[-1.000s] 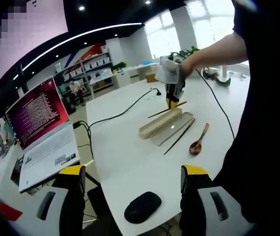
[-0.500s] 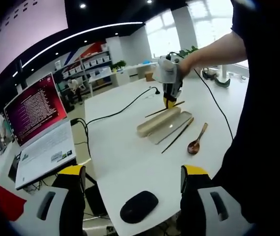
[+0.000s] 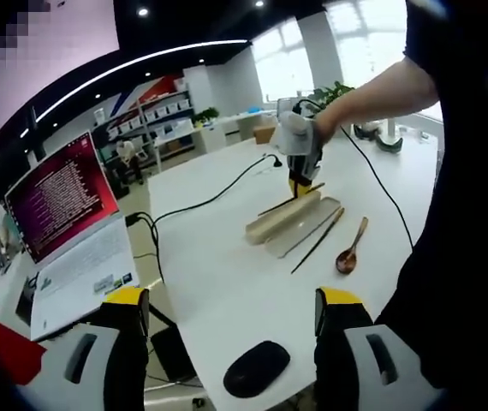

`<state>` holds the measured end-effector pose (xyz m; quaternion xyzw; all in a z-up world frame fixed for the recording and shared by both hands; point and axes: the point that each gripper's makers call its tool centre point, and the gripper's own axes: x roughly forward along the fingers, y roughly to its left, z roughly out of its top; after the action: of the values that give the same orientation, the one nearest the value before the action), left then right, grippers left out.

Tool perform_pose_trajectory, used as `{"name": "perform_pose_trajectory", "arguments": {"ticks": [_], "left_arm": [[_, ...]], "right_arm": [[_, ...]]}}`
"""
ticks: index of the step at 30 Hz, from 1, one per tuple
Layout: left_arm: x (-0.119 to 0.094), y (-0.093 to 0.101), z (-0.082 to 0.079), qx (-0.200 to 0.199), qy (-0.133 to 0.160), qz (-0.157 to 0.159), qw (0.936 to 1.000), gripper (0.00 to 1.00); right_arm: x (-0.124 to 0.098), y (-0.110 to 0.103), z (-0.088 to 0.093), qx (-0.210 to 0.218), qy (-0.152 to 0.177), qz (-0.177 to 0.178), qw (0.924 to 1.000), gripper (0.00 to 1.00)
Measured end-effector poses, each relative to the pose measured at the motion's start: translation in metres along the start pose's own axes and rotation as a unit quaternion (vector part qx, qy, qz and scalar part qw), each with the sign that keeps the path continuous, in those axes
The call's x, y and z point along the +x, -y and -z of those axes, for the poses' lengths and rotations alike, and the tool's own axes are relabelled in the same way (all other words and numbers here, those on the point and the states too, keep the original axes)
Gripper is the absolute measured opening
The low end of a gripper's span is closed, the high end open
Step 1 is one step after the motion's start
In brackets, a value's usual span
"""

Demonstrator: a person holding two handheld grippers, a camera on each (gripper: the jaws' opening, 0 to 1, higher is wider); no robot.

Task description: Arrange the utensils inside the cutlery case until each visible utensil rests in its matching compartment.

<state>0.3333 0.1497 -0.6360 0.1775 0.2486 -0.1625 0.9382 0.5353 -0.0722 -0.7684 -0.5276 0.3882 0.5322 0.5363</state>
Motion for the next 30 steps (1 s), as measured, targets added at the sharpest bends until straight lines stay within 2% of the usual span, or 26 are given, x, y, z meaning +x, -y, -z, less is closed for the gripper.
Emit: {"name": "perform_pose_trajectory", "arguments": {"ticks": [2,6,11,18,22,30], "left_arm": [[0.002,0.0,-0.003,-0.012,0.006,0.002,0.9999,0.82],[0.007,0.003,-0.004,0.001,0.006,0.01,0.9999,0.82],[0.009,0.005,-0.004,-0.006,0.005,0.011,0.9999,0.83],[0.01,0.006,0.002,-0.014,0.008,0.006,0.9999,0.83],[0.014,0.01,0.005,-0.009,-0.003,0.015,0.9998,0.83],[0.022,0.005,-0.004,-0.006,0.0,0.011,0.9999,0.82]], "right_arm": [[0.003,-0.001,0.002,0.001,-0.002,-0.004,1.0,0.0],[0.001,0.003,0.003,0.0,-0.001,-0.001,1.0,0.0],[0.005,0.007,0.003,0.004,0.002,0.003,1.0,0.0],[0.015,0.009,-0.001,-0.001,0.003,-0.001,1.0,0.0],[0.019,0.014,-0.005,-0.002,0.01,-0.002,0.9999,0.0],[0.032,0.02,-0.003,0.001,0.009,-0.004,0.9999,0.0]]}}
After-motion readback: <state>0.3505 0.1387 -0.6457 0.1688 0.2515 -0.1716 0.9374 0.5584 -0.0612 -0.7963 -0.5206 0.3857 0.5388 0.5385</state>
